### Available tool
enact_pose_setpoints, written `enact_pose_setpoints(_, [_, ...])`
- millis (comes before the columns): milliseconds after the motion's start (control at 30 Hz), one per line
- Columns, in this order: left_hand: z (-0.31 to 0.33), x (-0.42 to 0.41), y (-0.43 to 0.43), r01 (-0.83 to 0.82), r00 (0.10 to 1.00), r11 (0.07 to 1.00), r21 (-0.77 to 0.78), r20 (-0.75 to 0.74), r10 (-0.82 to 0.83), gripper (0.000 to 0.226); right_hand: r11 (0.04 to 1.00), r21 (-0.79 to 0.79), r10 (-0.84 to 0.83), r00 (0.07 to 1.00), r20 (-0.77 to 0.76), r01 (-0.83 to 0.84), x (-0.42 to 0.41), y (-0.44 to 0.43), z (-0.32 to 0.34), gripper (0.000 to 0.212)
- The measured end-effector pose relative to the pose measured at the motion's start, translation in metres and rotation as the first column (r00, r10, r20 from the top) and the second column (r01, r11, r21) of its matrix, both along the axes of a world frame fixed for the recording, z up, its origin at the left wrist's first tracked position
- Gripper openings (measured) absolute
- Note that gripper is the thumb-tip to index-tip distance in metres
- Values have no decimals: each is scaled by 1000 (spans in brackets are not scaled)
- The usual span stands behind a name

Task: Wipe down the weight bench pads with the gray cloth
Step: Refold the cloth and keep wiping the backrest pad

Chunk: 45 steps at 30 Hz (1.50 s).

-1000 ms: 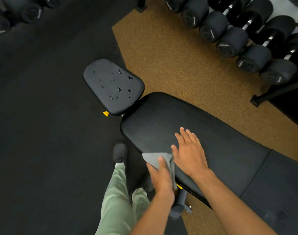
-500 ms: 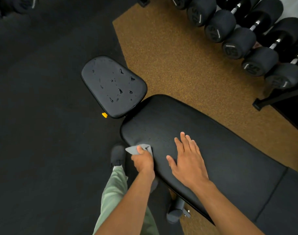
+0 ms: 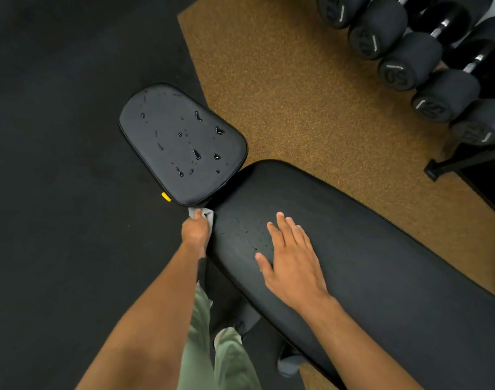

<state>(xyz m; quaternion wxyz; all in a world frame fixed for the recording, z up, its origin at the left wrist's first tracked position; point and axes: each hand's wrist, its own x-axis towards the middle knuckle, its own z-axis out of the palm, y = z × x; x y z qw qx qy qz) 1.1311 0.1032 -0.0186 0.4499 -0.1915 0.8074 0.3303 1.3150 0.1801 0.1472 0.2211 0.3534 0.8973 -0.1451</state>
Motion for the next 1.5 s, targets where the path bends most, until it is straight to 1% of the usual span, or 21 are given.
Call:
enact_pose_setpoints(167, [-9, -3, 2, 26, 999, 999, 23, 24, -26, 56, 999, -6, -35, 999, -5, 35, -6, 10, -4, 73])
enact_pose_setpoints(267, [25, 24, -9, -67, 997, 997, 40, 38, 66, 68, 999, -4, -42, 999, -3, 42, -2, 11, 0, 74])
enact_pose_setpoints(367, [63, 59, -18, -189, 978, 978, 87, 106, 179, 65, 999, 8, -53, 999, -8, 53, 5, 13, 9, 73])
enact_pose_setpoints(500, [104, 119, -29, -220, 960, 974, 60, 191, 205, 70, 997, 16, -78, 997, -16, 78, 19, 17, 24, 73])
enact_pose_setpoints(567, [124, 150, -33, -176, 975, 984, 27, 139, 171, 81, 996, 25, -90, 996, -24, 91, 30, 19, 32, 73])
enact_pose_setpoints(633, [147, 180, -35, -108, 990, 994, 5, 91, 107, 72, 993, 35, -113, 993, -30, 114, 41, 19, 38, 71])
enact_pose_setpoints(667, [158, 195, -36, -58, 997, 998, 25, 61, 57, 71, 991, 41, -123, 992, -30, 124, 47, 19, 42, 71])
enact_pose_setpoints(767, [185, 247, -43, 160, 985, 978, 138, -87, -149, 92, 986, 60, -150, 987, -49, 153, 67, 19, 51, 70])
enact_pose_setpoints(833, [191, 276, -47, 375, 892, 914, 153, -330, -310, 91, 980, 81, -177, 982, -70, 182, 79, 22, 57, 70])
enact_pose_setpoints(900, [189, 301, -49, 622, 675, 777, 100, -572, -467, 80, 969, 100, -218, 971, -100, 228, 88, 29, 63, 71])
enact_pose_setpoints(967, [199, 315, -44, 833, 421, 550, 58, -711, -563, 72, 952, 119, -266, 955, -127, 281, 96, 38, 70, 68])
enact_pose_setpoints(1033, [217, 315, -27, 946, 250, 316, 76, -791, -558, 70, 932, 117, -322, 932, -164, 343, 103, 49, 79, 66])
enact_pose_setpoints(1067, [225, 311, -14, 969, 203, 229, 88, -812, -547, 71, 921, 123, -345, 921, -181, 370, 105, 54, 84, 66])
enact_pose_setpoints(1133, [233, 299, 20, 986, 169, 91, 143, -820, -547, 70, 897, 157, -379, 901, -212, 414, 108, 66, 94, 66])
enact_pose_setpoints(1200, [232, 287, 56, 992, 82, -33, 122, -819, -568, 68, 877, 191, -393, 887, -241, 441, 108, 77, 101, 66])
enact_pose_setpoints(1267, [231, 273, 85, 990, 63, -60, 130, -775, -629, 66, 865, 215, -398, 881, -256, 453, 106, 86, 104, 65])
enact_pose_setpoints(1333, [220, 258, 111, 941, 270, 59, 335, -631, -727, 60, 848, 224, -423, 868, -261, 481, 104, 94, 103, 64])
enact_pose_setpoints(1367, [213, 250, 122, 893, 362, 112, 436, -548, -754, 65, 835, 226, -444, 856, -263, 502, 103, 98, 102, 63])
enact_pose_setpoints(1400, [204, 240, 133, 884, 381, 123, 452, -540, -751, 75, 823, 233, -460, 848, -264, 519, 102, 101, 99, 62])
enact_pose_setpoints(1467, [180, 223, 152, 975, 151, -5, 224, -671, -726, 84, 815, 244, -471, 847, -248, 525, 100, 109, 94, 61])
enact_pose_setpoints(1500, [171, 214, 162, 988, 60, -54, 145, -679, -731, 81, 814, 237, -483, 845, -231, 530, 100, 115, 90, 61])
